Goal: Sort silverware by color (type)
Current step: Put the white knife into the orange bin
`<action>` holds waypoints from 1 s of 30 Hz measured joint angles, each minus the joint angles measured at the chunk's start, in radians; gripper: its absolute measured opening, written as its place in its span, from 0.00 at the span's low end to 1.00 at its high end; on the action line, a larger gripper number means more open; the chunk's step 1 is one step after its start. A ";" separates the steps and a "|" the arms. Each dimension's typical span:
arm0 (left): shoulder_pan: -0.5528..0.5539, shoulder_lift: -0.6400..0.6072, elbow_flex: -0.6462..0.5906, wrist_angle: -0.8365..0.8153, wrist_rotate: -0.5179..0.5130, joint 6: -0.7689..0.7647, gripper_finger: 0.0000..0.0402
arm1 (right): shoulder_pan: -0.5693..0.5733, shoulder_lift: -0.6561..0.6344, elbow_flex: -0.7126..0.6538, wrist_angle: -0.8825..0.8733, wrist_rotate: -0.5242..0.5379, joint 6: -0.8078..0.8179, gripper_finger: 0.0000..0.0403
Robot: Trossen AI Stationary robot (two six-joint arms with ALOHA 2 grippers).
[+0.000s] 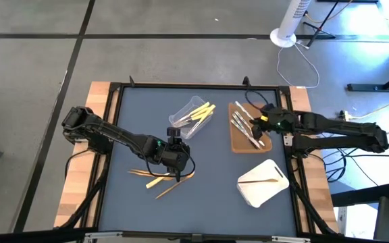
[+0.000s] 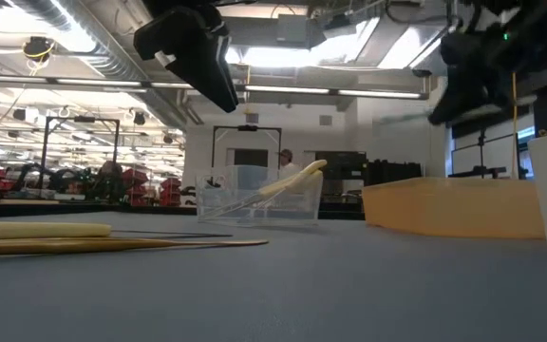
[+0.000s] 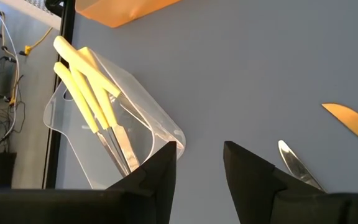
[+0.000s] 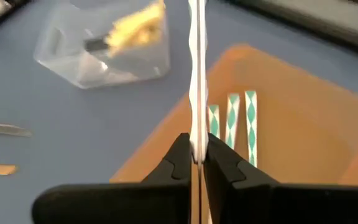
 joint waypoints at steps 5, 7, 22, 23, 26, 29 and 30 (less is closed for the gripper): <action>0.000 0.000 0.000 0.003 0.000 0.000 0.32 | -0.002 -0.002 -0.111 0.075 0.035 0.045 0.02; 0.000 0.000 0.000 0.004 0.000 0.000 0.32 | -0.005 0.000 -0.153 0.117 0.040 0.046 0.02; 0.001 0.000 0.000 0.009 0.000 0.001 0.32 | -0.007 0.011 -0.354 0.329 0.157 0.046 0.02; 0.001 0.000 0.000 0.009 0.000 0.001 0.32 | -0.008 0.011 -0.361 0.330 0.167 0.046 0.02; 0.000 0.000 0.000 0.009 0.000 0.001 0.32 | -0.008 0.011 -0.394 0.373 0.175 0.046 0.02; 0.001 0.000 0.000 0.010 0.000 0.001 0.32 | -0.008 0.011 -0.427 0.426 0.164 0.047 0.02; 0.001 0.000 0.000 0.010 0.000 0.001 0.32 | -0.007 0.011 -0.437 0.438 0.161 0.046 0.02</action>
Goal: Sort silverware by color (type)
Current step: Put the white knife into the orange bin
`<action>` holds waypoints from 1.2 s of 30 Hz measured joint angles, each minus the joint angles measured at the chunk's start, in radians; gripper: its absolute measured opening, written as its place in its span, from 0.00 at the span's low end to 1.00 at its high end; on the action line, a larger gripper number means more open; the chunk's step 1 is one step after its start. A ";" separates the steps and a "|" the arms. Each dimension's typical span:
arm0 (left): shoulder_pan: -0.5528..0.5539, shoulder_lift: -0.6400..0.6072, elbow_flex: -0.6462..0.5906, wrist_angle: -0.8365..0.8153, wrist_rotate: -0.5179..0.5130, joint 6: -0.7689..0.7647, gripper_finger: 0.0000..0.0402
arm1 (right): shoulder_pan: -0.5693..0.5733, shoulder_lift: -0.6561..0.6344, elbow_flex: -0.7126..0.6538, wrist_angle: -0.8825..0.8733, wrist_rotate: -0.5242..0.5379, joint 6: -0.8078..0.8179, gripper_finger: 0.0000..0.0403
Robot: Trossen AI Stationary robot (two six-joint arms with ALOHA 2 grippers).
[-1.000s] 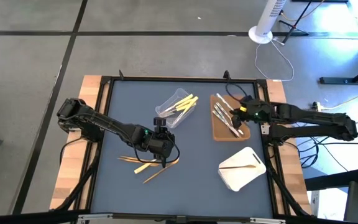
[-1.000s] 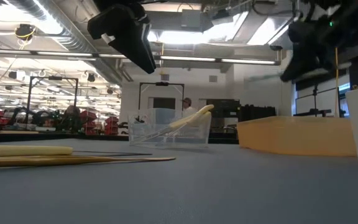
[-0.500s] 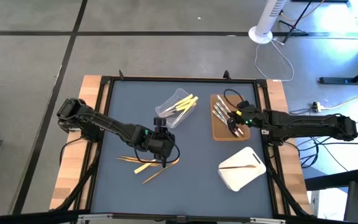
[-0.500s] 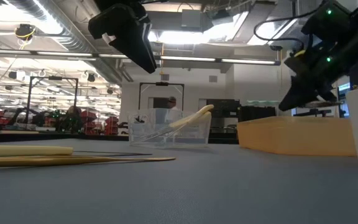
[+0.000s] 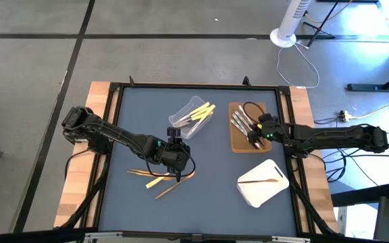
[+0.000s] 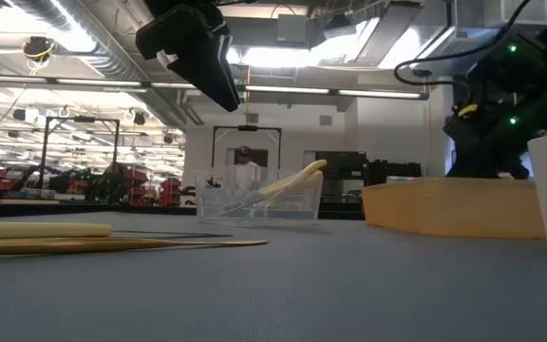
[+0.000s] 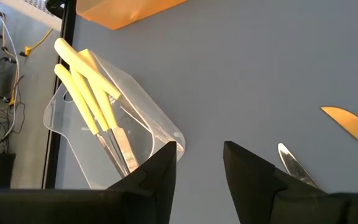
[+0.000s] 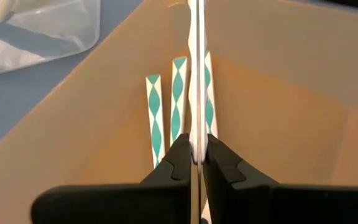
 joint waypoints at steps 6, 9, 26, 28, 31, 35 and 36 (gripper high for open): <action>0.000 0.000 0.000 0.000 0.000 0.000 0.32 | 0.000 0.000 -0.048 0.045 -0.007 0.000 0.02; 0.000 0.000 0.000 0.000 0.000 0.000 0.32 | 0.000 0.000 -0.057 0.044 -0.008 0.000 0.02; 0.000 0.000 0.000 0.000 0.000 0.000 0.32 | 0.000 0.119 -0.055 0.046 -0.007 -0.004 0.02; 0.000 0.000 0.000 0.000 0.000 0.000 0.32 | 0.000 0.143 -0.053 0.050 -0.003 -0.004 0.02; 0.000 0.000 0.000 0.000 0.000 0.000 0.32 | 0.000 0.160 -0.053 0.049 0.006 -0.005 0.02; 0.000 0.000 0.000 0.000 0.000 0.000 0.32 | 0.000 0.161 -0.054 0.047 0.021 -0.004 0.02; 0.000 0.000 0.000 0.000 0.000 0.000 0.32 | 0.000 0.161 -0.055 0.047 0.022 -0.004 0.02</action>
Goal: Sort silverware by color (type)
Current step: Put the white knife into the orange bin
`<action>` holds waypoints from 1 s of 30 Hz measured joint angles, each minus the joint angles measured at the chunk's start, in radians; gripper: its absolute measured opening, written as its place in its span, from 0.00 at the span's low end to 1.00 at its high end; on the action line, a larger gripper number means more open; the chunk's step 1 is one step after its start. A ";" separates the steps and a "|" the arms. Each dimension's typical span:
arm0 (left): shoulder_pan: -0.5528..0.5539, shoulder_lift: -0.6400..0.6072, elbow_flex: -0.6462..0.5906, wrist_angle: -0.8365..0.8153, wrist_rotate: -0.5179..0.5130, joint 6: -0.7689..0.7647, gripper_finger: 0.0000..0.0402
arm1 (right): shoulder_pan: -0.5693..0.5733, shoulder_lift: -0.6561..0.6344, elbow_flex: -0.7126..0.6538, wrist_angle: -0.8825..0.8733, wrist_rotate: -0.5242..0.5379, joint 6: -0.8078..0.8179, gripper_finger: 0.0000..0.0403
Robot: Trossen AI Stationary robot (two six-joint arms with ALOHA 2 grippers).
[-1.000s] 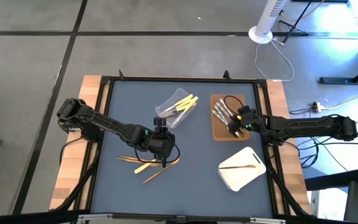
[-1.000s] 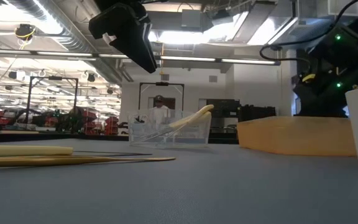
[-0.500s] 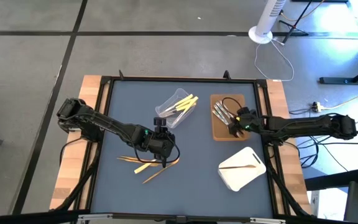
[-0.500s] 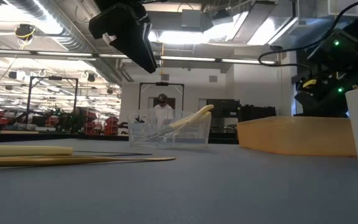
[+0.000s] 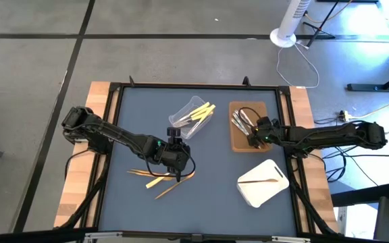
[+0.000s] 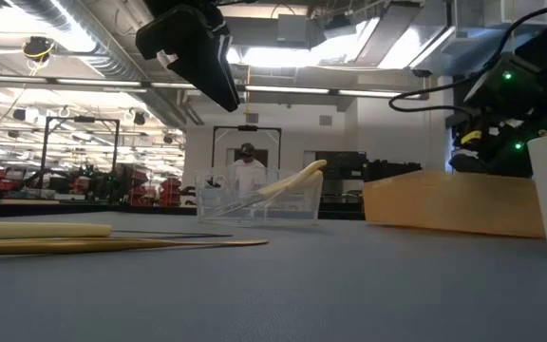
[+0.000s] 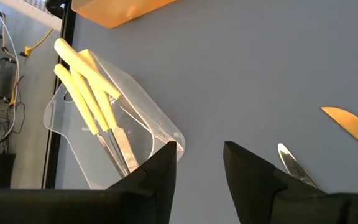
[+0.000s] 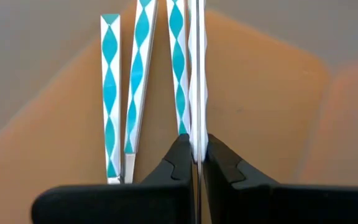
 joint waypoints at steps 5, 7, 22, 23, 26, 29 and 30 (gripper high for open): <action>0.000 0.000 0.000 0.000 0.000 0.000 0.32 | 0.002 0.000 0.000 0.001 -0.001 0.000 0.02; 0.000 0.000 0.000 0.000 0.000 0.000 0.32 | 0.002 0.000 -0.001 0.001 -0.001 0.000 0.02; 0.000 0.000 0.000 0.000 0.000 0.000 0.32 | 0.002 0.001 -0.002 0.001 -0.010 0.005 0.13; 0.000 0.000 0.000 0.000 0.000 0.000 0.32 | 0.002 0.001 -0.003 0.000 -0.012 0.005 0.16; 0.000 0.000 0.000 0.000 0.000 -0.001 0.32 | 0.002 0.001 -0.003 0.003 -0.018 0.007 0.24; 0.000 0.000 0.000 0.000 0.000 0.000 0.32 | 0.002 0.002 -0.004 -0.001 -0.015 0.001 0.30; 0.000 0.000 0.000 0.000 0.000 -0.001 0.32 | 0.002 0.002 -0.004 -0.001 -0.016 0.001 0.32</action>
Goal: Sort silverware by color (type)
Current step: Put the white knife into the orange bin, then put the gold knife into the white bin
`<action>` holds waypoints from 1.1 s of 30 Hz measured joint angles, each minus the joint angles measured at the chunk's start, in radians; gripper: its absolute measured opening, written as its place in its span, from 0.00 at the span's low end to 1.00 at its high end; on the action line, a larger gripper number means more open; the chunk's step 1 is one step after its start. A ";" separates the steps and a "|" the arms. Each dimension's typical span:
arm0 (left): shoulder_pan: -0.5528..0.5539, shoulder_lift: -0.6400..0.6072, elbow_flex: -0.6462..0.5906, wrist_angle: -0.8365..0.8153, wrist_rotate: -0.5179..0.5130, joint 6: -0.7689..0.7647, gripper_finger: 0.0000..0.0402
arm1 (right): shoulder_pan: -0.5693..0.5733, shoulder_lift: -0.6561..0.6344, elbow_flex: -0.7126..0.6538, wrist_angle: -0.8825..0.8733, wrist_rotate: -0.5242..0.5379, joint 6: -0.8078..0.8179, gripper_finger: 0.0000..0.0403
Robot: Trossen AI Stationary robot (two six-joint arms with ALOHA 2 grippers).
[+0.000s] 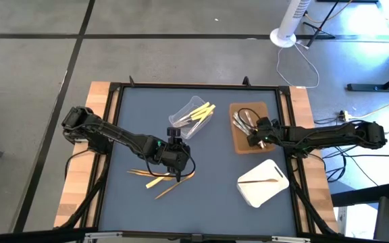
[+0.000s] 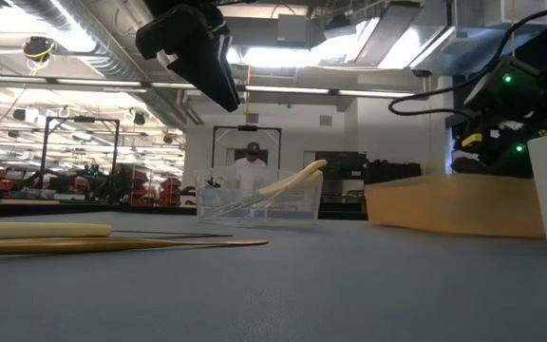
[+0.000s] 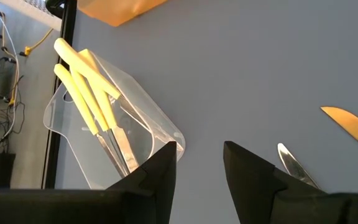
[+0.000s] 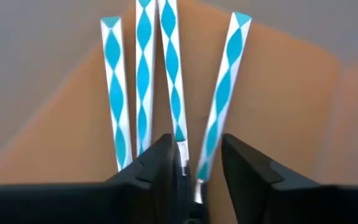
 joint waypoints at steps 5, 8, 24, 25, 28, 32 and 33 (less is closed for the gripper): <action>0.000 0.000 0.000 0.000 0.000 0.000 0.32 | 0.000 0.000 0.000 0.002 -0.001 0.000 0.38; 0.000 0.000 0.000 0.000 0.000 -0.001 0.32 | 0.000 0.000 0.000 0.002 -0.001 0.000 0.41; 0.006 0.000 0.000 0.007 0.046 -0.103 0.32 | -0.001 0.000 0.063 -0.023 -0.047 -0.018 0.42; 0.007 0.000 0.000 0.008 0.054 -0.128 0.33 | -0.001 0.000 0.076 -0.020 -0.056 -0.034 0.42; 0.010 0.000 0.000 0.012 0.094 -0.206 0.36 | -0.001 0.000 0.122 -0.054 -0.081 -0.075 0.42; 0.015 0.000 0.000 0.032 0.189 -0.295 0.41 | -0.001 -0.001 0.200 -0.160 -0.086 -0.080 0.42; 0.015 0.000 0.000 0.036 0.212 -0.316 0.42 | -0.001 0.000 0.219 -0.194 -0.086 -0.080 0.42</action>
